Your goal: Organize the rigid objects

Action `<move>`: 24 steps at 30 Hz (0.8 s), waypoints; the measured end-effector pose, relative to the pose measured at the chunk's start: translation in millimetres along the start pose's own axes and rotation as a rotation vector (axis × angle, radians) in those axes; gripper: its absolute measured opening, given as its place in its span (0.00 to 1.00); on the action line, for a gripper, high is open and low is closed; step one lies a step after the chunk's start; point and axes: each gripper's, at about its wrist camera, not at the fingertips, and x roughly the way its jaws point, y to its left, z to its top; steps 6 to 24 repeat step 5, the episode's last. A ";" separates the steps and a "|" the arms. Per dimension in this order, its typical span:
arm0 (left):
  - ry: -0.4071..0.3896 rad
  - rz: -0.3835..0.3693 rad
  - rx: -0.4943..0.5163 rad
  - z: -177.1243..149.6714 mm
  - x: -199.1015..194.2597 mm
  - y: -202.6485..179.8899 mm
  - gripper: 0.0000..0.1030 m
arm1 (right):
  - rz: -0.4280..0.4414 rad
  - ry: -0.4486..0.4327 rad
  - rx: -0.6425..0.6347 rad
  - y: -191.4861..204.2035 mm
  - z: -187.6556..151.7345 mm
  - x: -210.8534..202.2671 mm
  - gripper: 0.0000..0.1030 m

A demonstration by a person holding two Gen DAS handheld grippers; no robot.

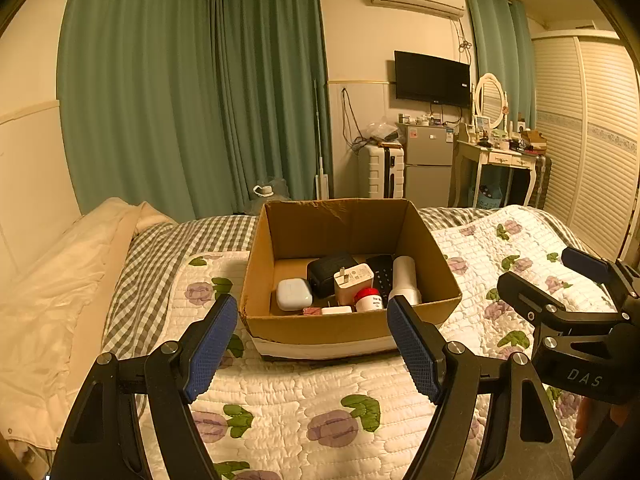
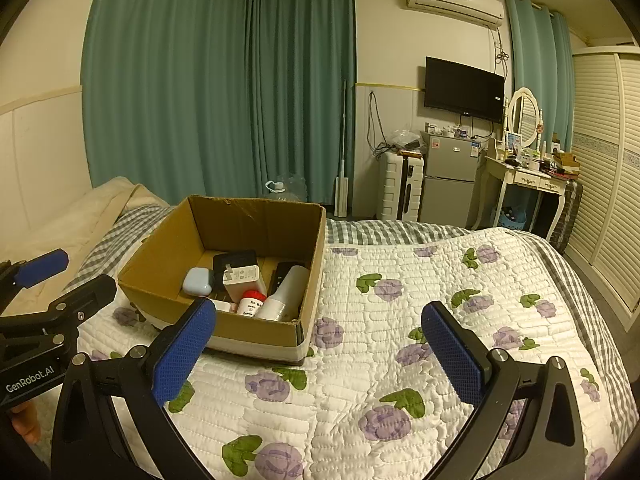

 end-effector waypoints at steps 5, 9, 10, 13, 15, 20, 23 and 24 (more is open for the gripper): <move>0.000 0.006 0.001 -0.1 0.3 -0.4 0.78 | -0.002 0.002 0.000 -0.5 0.2 0.2 1.00; 0.000 0.006 0.001 -0.1 0.3 -0.4 0.78 | -0.002 0.002 0.000 -0.5 0.2 0.2 1.00; 0.000 0.006 0.001 -0.1 0.3 -0.4 0.78 | -0.002 0.002 0.000 -0.5 0.2 0.2 1.00; 0.000 0.006 0.001 -0.1 0.3 -0.4 0.78 | -0.002 0.002 0.000 -0.5 0.2 0.2 1.00; 0.000 0.006 0.001 -0.1 0.3 -0.4 0.78 | -0.002 0.002 0.000 -0.5 0.2 0.2 1.00; 0.000 0.006 0.001 -0.1 0.3 -0.4 0.78 | -0.002 0.002 0.000 -0.5 0.2 0.2 1.00; 0.000 0.006 0.001 -0.1 0.3 -0.4 0.78 | -0.002 0.002 0.000 -0.5 0.2 0.2 1.00; 0.000 0.006 0.001 -0.1 0.3 -0.4 0.78 | -0.002 0.002 0.000 -0.5 0.2 0.2 1.00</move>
